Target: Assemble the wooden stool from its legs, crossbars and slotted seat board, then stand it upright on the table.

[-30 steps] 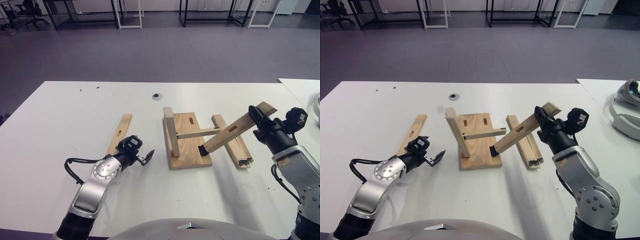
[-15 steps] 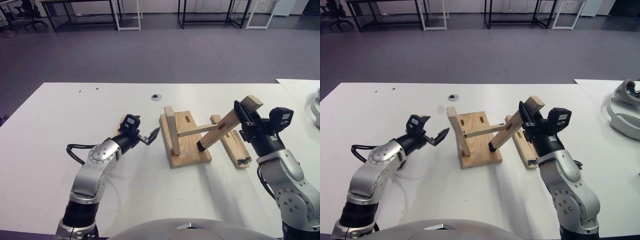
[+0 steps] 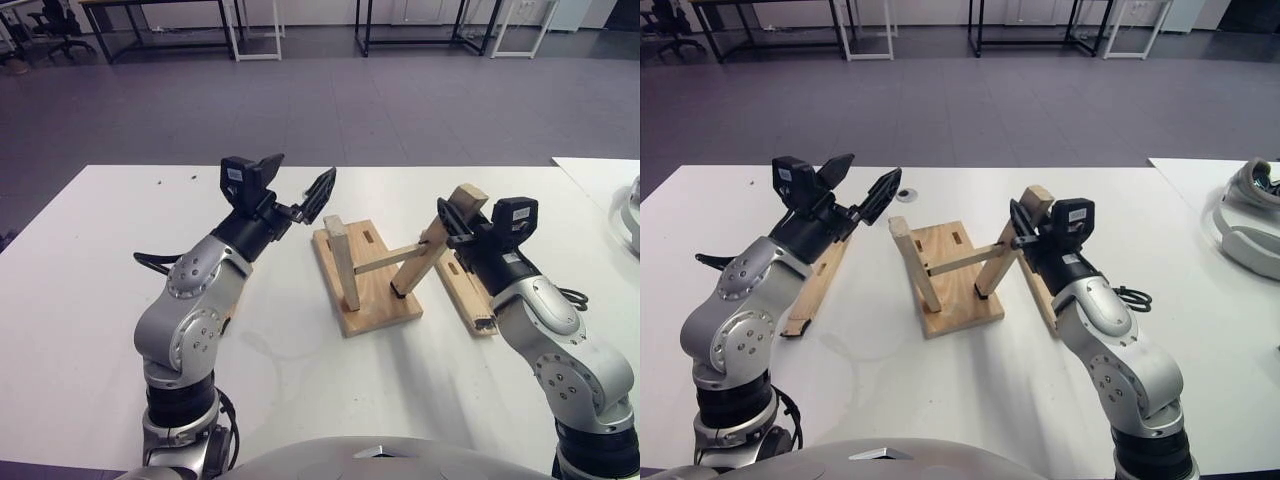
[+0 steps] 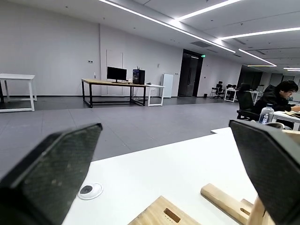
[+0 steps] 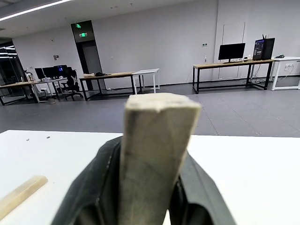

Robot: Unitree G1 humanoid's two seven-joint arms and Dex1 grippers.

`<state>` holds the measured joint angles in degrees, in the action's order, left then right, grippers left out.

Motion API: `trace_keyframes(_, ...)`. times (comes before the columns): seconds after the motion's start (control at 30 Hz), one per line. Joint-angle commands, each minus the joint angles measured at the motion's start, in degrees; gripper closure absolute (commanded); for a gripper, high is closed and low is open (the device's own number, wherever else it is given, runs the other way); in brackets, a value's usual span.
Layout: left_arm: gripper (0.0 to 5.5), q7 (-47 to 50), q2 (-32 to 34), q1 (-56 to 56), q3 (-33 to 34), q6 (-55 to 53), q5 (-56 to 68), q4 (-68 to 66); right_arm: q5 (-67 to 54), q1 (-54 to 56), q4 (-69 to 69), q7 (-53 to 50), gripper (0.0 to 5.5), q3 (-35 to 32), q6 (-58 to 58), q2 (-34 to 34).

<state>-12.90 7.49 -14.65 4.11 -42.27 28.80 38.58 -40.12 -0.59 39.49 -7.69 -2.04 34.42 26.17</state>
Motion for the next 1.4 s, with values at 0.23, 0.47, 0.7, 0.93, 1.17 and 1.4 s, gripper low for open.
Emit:
trace_keyframes(0.23, 0.50, 5.78, -1.91, 1.30, -7.78, -0.14, -3.05, 1.45, 3.23, -7.20, -5.73, 8.35, 3.23, 4.50, 8.07, 4.49)
trace_keyframes(0.47, 0.50, 5.79, 1.00, 2.11, -11.34, 3.81, -9.33, -1.23, -3.95, -2.81, -2.95, 13.23, 2.44, -4.31, 2.25, -0.66)
trace_keyframes(0.7, 0.50, 5.14, 1.37, -1.64, -10.12, 5.81, -9.37, -0.84, -20.74, 16.43, -9.52, 17.57, 2.44, -17.88, 1.19, 2.36)
trace_keyframes(0.93, 0.50, 2.75, 2.51, -14.19, -3.47, 4.68, -2.65, 0.18, -23.66, 27.60, -27.24, 20.51, 2.44, -11.52, 15.79, 8.78)
trace_keyframes(1.17, 0.50, 3.04, 3.25, -7.58, -5.09, 4.19, -2.91, 1.10, -20.27, 14.85, -19.09, 19.15, 2.44, -6.45, 14.93, 4.49)
trace_keyframes(1.4, 0.50, 3.06, 5.60, -3.46, -1.11, 5.03, -2.73, 0.50, -37.24, 30.03, -25.43, 10.06, 2.44, -21.01, 12.46, 4.45)
